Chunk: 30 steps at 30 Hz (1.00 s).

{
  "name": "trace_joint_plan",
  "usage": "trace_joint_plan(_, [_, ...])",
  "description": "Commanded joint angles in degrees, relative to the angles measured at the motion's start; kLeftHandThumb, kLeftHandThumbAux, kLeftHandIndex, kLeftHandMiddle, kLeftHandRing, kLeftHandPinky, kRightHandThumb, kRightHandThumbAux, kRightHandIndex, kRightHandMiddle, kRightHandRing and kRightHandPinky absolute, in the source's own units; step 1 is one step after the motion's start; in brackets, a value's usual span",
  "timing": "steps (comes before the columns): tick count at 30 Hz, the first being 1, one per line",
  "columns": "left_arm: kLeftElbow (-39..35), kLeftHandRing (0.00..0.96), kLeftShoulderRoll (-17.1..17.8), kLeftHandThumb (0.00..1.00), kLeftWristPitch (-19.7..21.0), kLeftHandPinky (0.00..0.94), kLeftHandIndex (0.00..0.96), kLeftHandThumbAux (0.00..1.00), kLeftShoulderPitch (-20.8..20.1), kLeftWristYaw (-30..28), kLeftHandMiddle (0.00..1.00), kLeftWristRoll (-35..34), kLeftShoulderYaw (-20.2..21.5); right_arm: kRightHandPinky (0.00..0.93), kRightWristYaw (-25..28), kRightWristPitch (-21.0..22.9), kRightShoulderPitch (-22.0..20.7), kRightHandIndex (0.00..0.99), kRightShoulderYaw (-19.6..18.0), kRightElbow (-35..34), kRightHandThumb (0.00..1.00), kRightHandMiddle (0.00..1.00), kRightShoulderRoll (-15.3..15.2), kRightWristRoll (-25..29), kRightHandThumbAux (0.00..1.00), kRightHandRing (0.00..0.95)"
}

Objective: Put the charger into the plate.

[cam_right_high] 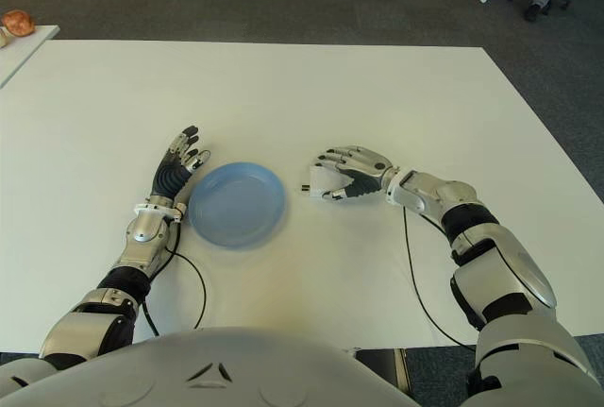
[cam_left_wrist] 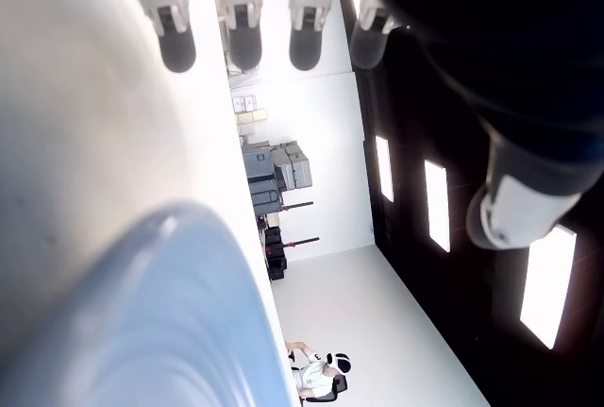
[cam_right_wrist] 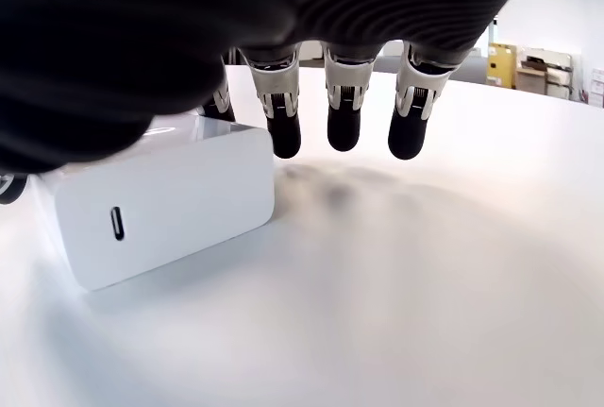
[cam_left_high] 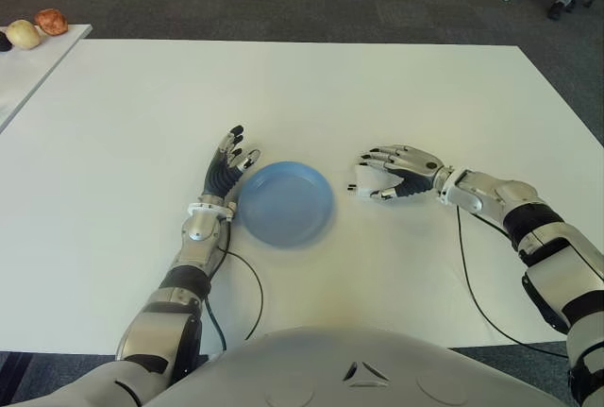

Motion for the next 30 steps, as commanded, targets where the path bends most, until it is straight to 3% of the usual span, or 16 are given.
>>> trace_joint_plan(1, [4.5, 0.036, -0.3, 0.000, 1.4, 0.037, 0.000, 0.520, 6.0, -0.6, 0.043, 1.1, -0.6, 0.000, -0.5, 0.9, 1.2, 0.000, 0.6, 0.4, 0.294, 0.000, 0.1, -1.1, 0.106, 0.000])
trace_joint_plan(30, [3.6, 0.039, -0.5, 0.000, 1.5, 0.032, 0.000, 0.536, 6.6, -0.3, 0.047, 1.3, -0.6, 0.000, -6.5, 6.0, 2.0, 0.000, 3.8, 0.8, 0.307, 0.000, 0.8, -5.2, 0.098, 0.000])
